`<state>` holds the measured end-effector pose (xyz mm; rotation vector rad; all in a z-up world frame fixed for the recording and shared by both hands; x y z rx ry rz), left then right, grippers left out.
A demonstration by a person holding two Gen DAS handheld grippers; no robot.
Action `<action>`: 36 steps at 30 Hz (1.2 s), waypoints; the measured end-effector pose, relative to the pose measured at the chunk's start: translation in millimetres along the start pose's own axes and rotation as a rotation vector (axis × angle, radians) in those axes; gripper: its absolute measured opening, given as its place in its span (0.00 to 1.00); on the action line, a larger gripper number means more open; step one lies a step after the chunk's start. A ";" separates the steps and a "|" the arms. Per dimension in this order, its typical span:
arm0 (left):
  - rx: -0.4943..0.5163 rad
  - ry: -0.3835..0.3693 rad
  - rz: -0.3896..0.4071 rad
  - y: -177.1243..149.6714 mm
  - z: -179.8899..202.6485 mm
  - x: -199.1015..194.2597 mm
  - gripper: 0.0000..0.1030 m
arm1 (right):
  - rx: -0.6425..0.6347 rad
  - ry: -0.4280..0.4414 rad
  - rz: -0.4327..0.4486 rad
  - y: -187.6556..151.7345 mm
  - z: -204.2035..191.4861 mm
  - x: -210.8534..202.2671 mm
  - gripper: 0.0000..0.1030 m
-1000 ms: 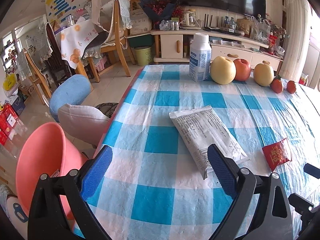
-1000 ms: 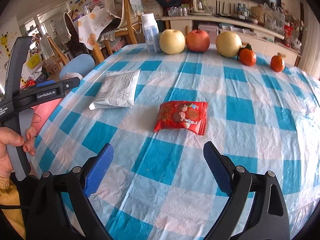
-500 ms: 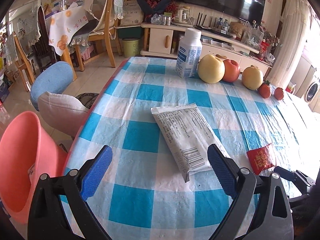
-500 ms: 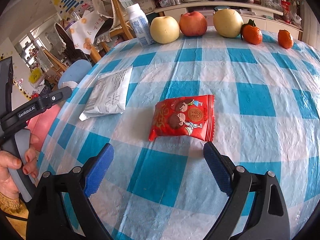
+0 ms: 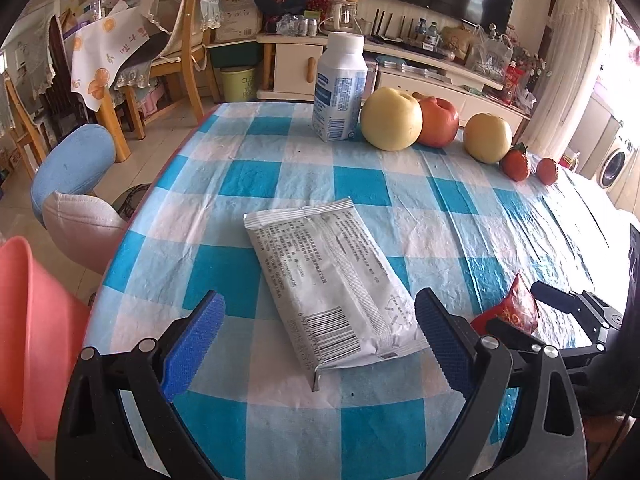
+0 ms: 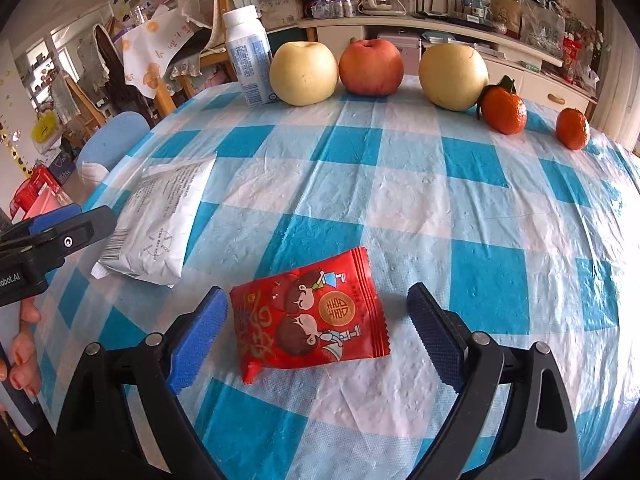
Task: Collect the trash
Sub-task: 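Grasp the white printed packet with the left tool, then grasp the red snack packet with the right tool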
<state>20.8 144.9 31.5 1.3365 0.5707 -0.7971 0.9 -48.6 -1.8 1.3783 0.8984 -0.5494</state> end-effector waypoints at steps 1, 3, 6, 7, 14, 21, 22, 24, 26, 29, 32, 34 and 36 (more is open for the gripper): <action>0.002 0.007 -0.002 1.4 1.7 2.9 0.92 | -0.010 0.006 0.000 0.7 -2.4 1.1 0.89; 0.004 0.015 -0.013 3.4 3.7 9.1 0.92 | -0.034 0.014 0.000 1.6 -7.7 1.7 0.89; 0.015 0.026 -0.028 4.7 7.6 17.7 0.92 | -0.066 0.012 0.001 2.7 -12.8 2.6 0.89; 0.017 0.028 -0.033 5.1 8.9 20.4 0.92 | -0.069 0.014 0.000 2.9 -12.3 3.4 0.89; 0.020 0.030 -0.072 7.6 17.0 41.1 0.92 | -0.071 0.008 0.002 0.5 -8.1 -0.3 0.89; -0.009 0.084 -0.081 9.3 10.3 52.2 0.92 | -0.028 0.010 0.008 -6.1 1.2 -12.9 0.89; -0.024 0.079 -0.080 9.5 7.5 53.0 0.92 | -0.008 0.025 0.004 -7.2 3.9 -13.5 0.89; -0.060 0.065 -0.080 8.9 2.5 55.3 0.92 | 0.039 0.057 -0.008 -9.0 9.7 -14.7 0.89; -0.089 0.051 -0.085 7.8 0.1 58.0 0.92 | 0.085 0.085 -0.023 -11.7 15.3 -14.3 0.89; -0.107 0.036 -0.073 8.4 -0.6 57.0 0.91 | 0.119 0.114 -0.017 -13.5 17.6 -17.2 0.84; -0.124 0.017 -0.056 9.0 -1.4 53.9 0.80 | 0.125 0.112 -0.004 -14.0 17.1 -17.8 0.80; -0.127 0.006 -0.050 8.8 -0.6 52.8 0.74 | 0.117 0.104 0.006 -13.4 15.7 -17.3 0.74; -0.125 0.001 -0.043 8.4 0.4 51.6 0.65 | 0.104 0.089 0.019 -12.5 13.9 -16.2 0.70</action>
Point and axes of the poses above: each gripper's, at about its wrist camera, not at the fingertips, and x roughly the way its jaws point, z to its right, y to its top, the point moved 1 cm from there along x, roughly the way its jaws point, and after that the axes turned 7 degrees about -y, right-handed, at the moved point
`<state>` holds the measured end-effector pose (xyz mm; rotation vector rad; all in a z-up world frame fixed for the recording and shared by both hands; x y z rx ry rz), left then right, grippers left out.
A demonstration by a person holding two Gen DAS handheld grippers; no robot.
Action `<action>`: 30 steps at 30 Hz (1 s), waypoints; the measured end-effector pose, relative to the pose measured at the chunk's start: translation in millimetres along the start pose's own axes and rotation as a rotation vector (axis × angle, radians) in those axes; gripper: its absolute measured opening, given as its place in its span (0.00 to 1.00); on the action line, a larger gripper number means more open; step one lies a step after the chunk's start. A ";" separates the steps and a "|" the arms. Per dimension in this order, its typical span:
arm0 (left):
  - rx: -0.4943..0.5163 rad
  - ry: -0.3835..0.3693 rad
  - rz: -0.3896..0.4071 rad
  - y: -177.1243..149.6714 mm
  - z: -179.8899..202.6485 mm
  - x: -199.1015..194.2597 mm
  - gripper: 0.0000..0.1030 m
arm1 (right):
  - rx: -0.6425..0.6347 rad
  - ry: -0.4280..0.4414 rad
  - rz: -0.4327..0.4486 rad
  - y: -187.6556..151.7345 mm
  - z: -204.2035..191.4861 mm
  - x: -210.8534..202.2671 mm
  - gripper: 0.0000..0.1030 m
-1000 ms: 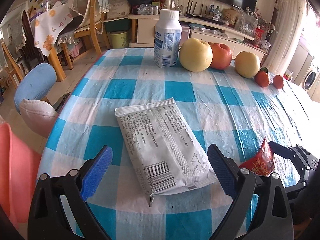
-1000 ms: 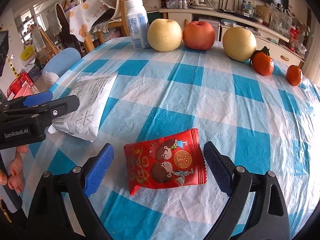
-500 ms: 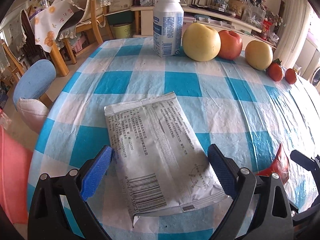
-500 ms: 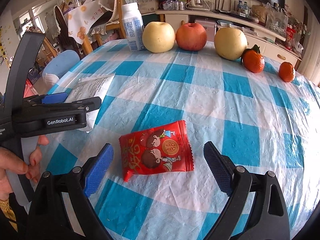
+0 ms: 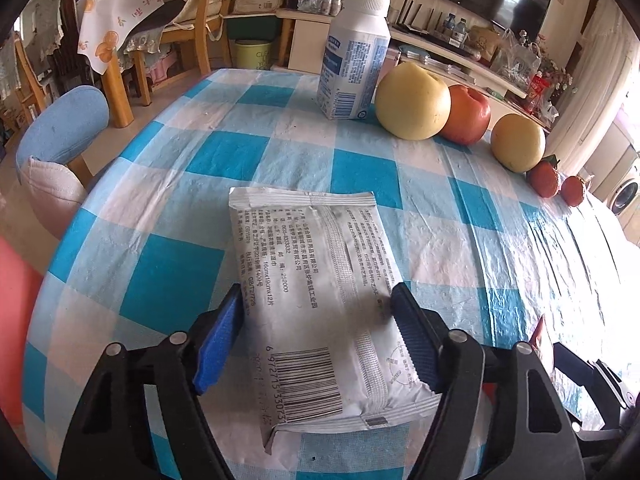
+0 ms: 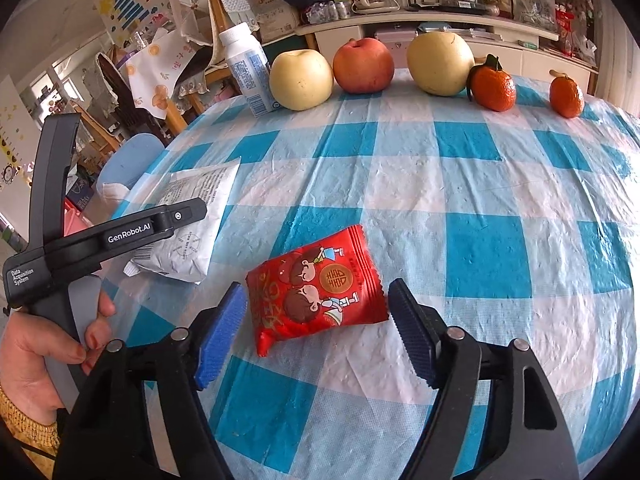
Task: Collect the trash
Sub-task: 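Grasp the red snack packet with the right tool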
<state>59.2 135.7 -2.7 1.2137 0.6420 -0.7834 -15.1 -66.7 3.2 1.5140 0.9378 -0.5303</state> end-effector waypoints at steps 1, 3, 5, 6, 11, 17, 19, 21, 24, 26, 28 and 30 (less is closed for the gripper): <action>-0.005 -0.013 0.001 -0.4 -0.1 -0.7 0.61 | -0.007 -0.002 0.005 0.7 -1.0 0.9 0.69; -0.005 -0.033 -0.001 -1.0 0.6 -1.7 0.59 | -0.023 0.007 0.011 2.8 -2.4 3.3 0.68; 0.005 -0.032 -0.001 -1.9 1.9 -2.0 0.59 | -0.046 0.014 0.016 5.2 -5.1 6.2 0.68; 0.006 -0.032 -0.001 -2.4 2.6 -2.1 0.59 | -0.060 0.021 0.016 6.4 -6.9 7.5 0.68; 0.026 -0.034 -0.009 -4.2 4.6 -2.4 0.59 | -0.133 0.108 -0.013 9.5 -16.9 10.9 0.68; 0.068 0.017 -0.023 -4.7 10.8 1.1 0.82 | -0.122 0.036 -0.010 11.0 -9.6 6.8 0.74; 0.106 0.034 -0.024 -5.7 17.2 2.2 0.88 | -0.108 0.015 -0.007 9.5 -6.9 4.0 0.75; 0.132 0.047 -0.025 -6.5 22.3 3.9 0.90 | -0.110 0.001 -0.001 6.4 -8.3 0.7 0.75; 0.130 0.041 -0.028 -7.3 23.6 6.0 0.90 | -0.120 0.010 -0.001 -0.3 -14.0 -5.6 0.75; 0.125 0.033 -0.033 -7.9 24.1 7.3 0.90 | -0.123 0.038 -0.016 -4.5 -18.7 -8.8 0.65; 0.125 0.025 -0.039 -8.7 25.3 9.2 0.92 | -0.116 0.058 -0.041 -8.8 -22.1 -8.1 0.55; 0.146 0.038 -0.040 -9.9 28.5 11.1 0.92 | -0.104 0.079 -0.063 -12.9 -23.3 -3.6 0.55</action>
Point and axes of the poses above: each gripper's, at about its wrist camera, not at the fingertips, and x roughly the way its jaws point, z to its right, y to its top, the point moved 1 cm from there along x, roughly the way its jaws point, and after that the axes turned 7 degrees about -y, right-handed, at the moved point
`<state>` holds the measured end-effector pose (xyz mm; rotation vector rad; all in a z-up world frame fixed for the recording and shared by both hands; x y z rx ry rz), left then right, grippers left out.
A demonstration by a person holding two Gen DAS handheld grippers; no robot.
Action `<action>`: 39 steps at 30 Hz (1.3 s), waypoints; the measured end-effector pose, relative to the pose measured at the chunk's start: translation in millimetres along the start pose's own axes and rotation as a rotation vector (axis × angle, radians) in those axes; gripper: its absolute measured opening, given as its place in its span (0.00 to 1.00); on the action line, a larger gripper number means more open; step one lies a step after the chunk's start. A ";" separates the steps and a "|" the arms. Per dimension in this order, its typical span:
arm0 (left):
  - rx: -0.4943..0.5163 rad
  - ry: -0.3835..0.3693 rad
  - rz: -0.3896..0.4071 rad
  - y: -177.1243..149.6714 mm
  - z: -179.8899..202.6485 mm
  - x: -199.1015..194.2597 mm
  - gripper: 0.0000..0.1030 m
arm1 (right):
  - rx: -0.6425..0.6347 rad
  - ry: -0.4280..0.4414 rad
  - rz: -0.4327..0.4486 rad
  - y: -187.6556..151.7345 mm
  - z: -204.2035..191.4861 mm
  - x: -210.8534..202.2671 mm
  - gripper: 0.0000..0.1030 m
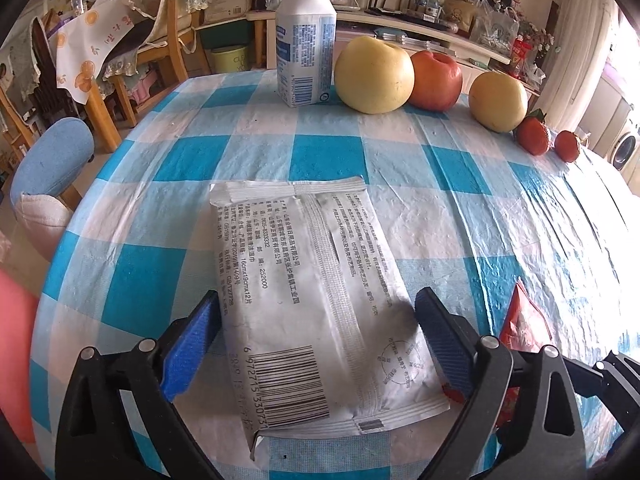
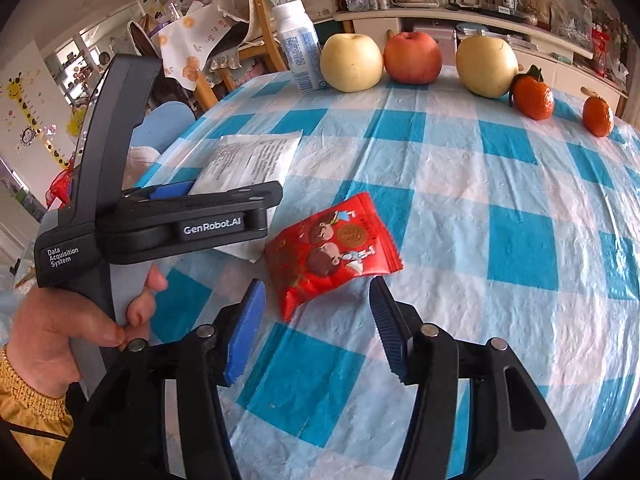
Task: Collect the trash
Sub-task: 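Grasp the red snack packet with the right tool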
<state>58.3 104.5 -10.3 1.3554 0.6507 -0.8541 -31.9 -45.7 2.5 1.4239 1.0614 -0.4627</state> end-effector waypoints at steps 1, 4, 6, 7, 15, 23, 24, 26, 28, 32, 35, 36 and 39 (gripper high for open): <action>0.005 0.004 0.000 -0.3 1.1 0.8 0.93 | -0.003 -0.005 0.011 0.6 -2.1 -0.6 0.55; 0.021 0.020 0.005 -1.1 3.8 1.8 0.94 | 0.003 -0.016 0.024 2.9 -1.5 1.1 0.54; 0.025 0.021 0.006 -1.0 4.0 1.1 0.94 | 0.002 -0.034 0.038 5.5 0.3 2.7 0.54; 0.027 0.020 0.008 -1.4 4.0 0.5 0.93 | -0.002 -0.046 0.045 7.1 1.0 3.5 0.55; 0.040 -0.008 0.020 -4.9 1.7 -7.4 0.75 | -0.048 -0.088 0.051 17.2 2.7 12.3 0.71; 0.002 -0.019 0.038 -8.3 -12.3 -14.5 0.68 | -0.042 -0.079 0.050 24.5 1.1 19.4 0.84; -0.001 -0.023 0.039 -8.5 -13.8 -15.5 0.67 | -0.037 -0.076 0.052 25.6 0.7 20.2 0.85; -0.005 -0.029 0.044 -8.3 -16.5 -18.2 0.67 | -0.034 -0.077 0.056 27.4 0.0 21.7 0.85; -0.004 -0.034 0.052 -8.6 -17.8 -21.9 0.67 | -0.041 -0.084 0.057 28.7 -1.7 23.5 0.85; 0.002 -0.044 0.054 -11.8 -18.3 -26.4 0.67 | -0.071 -0.114 0.057 31.1 -5.7 27.0 0.83; 0.007 -0.057 0.052 -14.5 -17.7 -27.9 0.67 | -0.076 -0.120 0.063 32.9 -4.4 27.1 0.72; 0.009 -0.060 0.050 -15.1 -17.6 -28.2 0.67 | -0.077 -0.123 0.064 33.2 -4.0 27.0 0.68; 0.012 -0.068 0.045 -17.2 -16.8 -28.6 0.67 | -0.081 -0.115 0.066 33.9 -2.7 27.2 0.63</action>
Point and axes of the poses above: each gripper's, at about its wrist camera, not at the fingertips, and x roughly the way its jaws point, z to its right, y to its top, the point moved 1 cm from there along x, roughly the way its jaws point, and after that the axes turned 7 degrees about -y, right-handed, at the moved point
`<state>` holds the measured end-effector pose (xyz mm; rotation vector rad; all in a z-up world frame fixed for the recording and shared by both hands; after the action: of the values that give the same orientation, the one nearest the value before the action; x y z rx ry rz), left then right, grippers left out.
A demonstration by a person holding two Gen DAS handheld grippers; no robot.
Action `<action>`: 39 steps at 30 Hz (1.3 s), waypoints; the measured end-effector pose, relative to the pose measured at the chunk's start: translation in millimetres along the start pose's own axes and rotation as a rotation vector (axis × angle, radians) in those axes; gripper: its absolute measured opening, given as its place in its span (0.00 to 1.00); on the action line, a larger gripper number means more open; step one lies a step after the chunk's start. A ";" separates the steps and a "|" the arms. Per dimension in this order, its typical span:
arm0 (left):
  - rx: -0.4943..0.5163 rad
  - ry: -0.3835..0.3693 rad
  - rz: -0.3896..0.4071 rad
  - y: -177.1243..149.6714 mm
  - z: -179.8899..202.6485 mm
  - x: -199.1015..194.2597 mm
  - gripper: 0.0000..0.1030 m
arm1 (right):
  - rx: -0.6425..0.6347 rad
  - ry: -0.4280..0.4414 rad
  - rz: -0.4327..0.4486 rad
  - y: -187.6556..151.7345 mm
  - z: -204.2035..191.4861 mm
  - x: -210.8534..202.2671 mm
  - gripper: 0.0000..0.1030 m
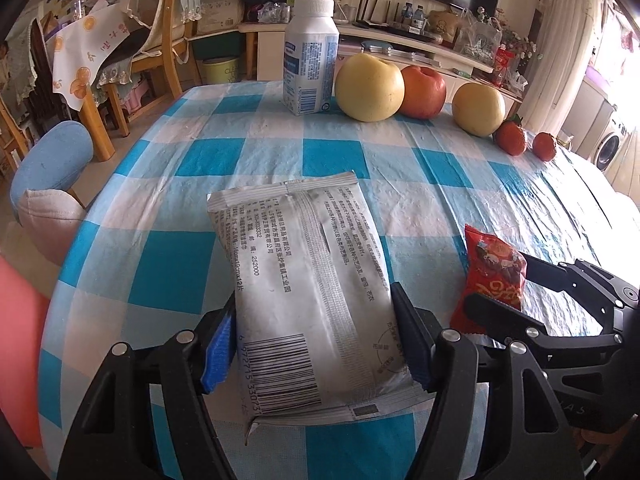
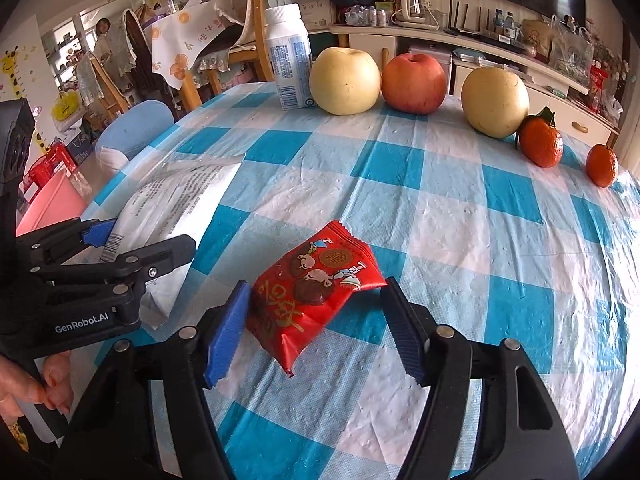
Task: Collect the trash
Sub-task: 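Grasp the red snack packet with the right tool, then carry the white packet and red snack packet over the pink bucket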
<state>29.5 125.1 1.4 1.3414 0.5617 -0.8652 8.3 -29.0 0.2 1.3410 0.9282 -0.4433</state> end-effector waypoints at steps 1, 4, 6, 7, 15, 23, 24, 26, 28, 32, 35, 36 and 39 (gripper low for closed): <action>0.001 -0.003 -0.001 -0.8 0.4 -0.3 0.67 | 0.001 0.006 0.001 0.3 0.8 0.1 0.61; 0.003 -0.016 -0.005 -2.1 1.6 -0.9 0.67 | 0.003 0.027 0.004 0.2 2.0 -0.1 0.55; 0.000 -0.025 -0.006 -2.8 1.7 -1.5 0.67 | -0.003 0.050 0.006 -0.6 0.7 -1.2 0.42; -0.004 -0.031 -0.006 -3.1 1.4 -1.9 0.67 | -0.010 0.062 0.007 -1.2 -0.1 -2.3 0.30; -0.008 -0.048 0.008 -5.9 -0.5 -10.5 0.68 | -0.034 0.053 0.035 -2.9 -3.6 -8.5 0.28; -0.029 -0.057 0.043 -4.9 -10.4 -26.0 0.68 | -0.077 0.016 0.066 -6.7 -11.3 -20.5 0.27; -0.032 -0.055 0.049 -4.7 -12.2 -28.2 0.68 | -0.082 0.011 0.069 -7.4 -12.8 -22.3 0.27; -0.036 -0.049 0.060 -4.3 -15.3 -32.7 0.68 | -0.095 0.001 0.077 -8.6 -16.2 -25.4 0.27; -0.040 -0.046 0.070 -3.6 -18.0 -37.4 0.68 | -0.111 -0.011 0.084 -9.7 -20.6 -28.6 0.27; -0.046 -0.036 0.094 -1.4 -23.2 -47.7 0.68 | -0.132 -0.029 0.095 -12.6 -29.6 -33.7 0.26; -0.045 -0.023 0.114 -0.1 -26.4 -55.5 0.68 | -0.135 -0.035 0.094 -14.9 -34.7 -35.8 0.26; -0.046 -0.019 0.120 0.1 -27.7 -57.9 0.68 | -0.136 -0.037 0.094 -15.7 -36.3 -36.3 0.26; -0.056 -0.004 0.138 1.0 -33.3 -65.1 0.68 | -0.134 -0.044 0.092 -17.9 -40.2 -37.5 0.26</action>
<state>-3.5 171.5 47.3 1.3115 0.4810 -0.7343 -39.7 -3.3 19.9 1.2415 0.8413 -0.3327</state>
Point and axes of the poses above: each gripper's, at about its wrist camera, not at the fingertips, and x roughly the way its jaws point, z to its right, y to its top, the point moved 1 cm from there along x, roughly the way its jaws point, and after that the axes turned 7 degrees about -y, right-handed, at the moved point
